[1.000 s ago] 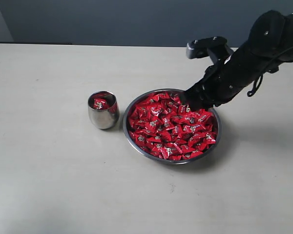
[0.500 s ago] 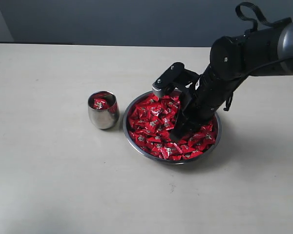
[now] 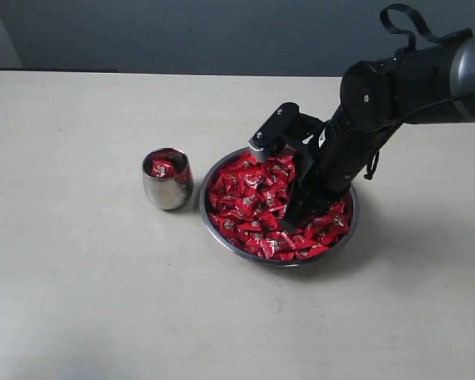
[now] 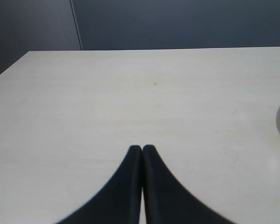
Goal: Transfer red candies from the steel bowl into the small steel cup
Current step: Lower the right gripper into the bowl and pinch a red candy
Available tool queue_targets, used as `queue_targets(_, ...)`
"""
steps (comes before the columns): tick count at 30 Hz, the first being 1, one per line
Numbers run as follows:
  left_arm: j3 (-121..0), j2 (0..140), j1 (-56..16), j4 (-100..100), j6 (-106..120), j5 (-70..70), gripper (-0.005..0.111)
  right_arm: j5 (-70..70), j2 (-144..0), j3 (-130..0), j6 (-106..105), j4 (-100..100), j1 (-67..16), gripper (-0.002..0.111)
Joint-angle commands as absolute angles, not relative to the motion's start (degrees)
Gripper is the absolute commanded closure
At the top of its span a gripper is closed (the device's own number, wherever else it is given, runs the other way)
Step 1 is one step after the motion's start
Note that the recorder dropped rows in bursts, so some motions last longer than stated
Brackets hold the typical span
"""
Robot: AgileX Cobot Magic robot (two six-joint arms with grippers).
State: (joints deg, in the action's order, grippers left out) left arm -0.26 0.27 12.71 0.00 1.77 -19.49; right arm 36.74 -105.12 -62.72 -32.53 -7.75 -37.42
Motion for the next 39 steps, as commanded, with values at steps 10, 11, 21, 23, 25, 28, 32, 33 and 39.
queue_targets(10, 0.00, 0.00, 12.44, -0.35, 1.68, -18.91, 0.106, 34.64, -109.51, -62.61, -32.32, -5.82, -38.39, 0.077)
queue_targets(11, 0.00, 0.00, 12.44, -0.35, 1.68, -18.91, 0.106, 34.23, -109.51, -62.61, -32.32, -5.82, -38.39, 0.077)
queue_targets(21, 0.00, 0.00, 12.44, -0.35, 1.68, -18.91, 0.106, 32.63, -109.51, -62.61, -25.02, 1.18, -38.39, 0.077)
queue_targets(23, 0.00, 0.00, 12.44, -0.35, 1.68, -18.91, 0.106, 32.64, -109.51, -62.61, -24.48, 1.18, -38.39, 0.081)
queue_targets(25, 0.00, 0.00, 12.44, -0.35, 1.68, -18.91, 0.106, 32.76, -109.51, -62.61, -24.47, 1.18, -38.39, 0.098)
queue_targets(28, 0.00, 0.00, 12.44, -0.35, 1.68, -18.91, 0.106, 32.76, -109.51, -62.61, -24.47, 0.95, -38.39, 0.109)
queue_targets(32, 0.00, 0.00, 12.44, -0.35, 1.68, -18.91, 0.106, 32.76, -109.51, -62.61, -24.47, 0.95, -38.39, 0.109)
queue_targets(33, 0.00, 0.00, 12.44, -0.35, 1.68, -18.91, 0.106, 32.76, -109.39, -62.61, -24.36, 0.95, -38.39, 0.109)
queue_targets(39, 0.00, 0.00, 12.44, -0.35, 1.68, -18.91, 0.106, 34.40, -105.90, -63.80, -21.98, 0.38, -38.39, 0.109)
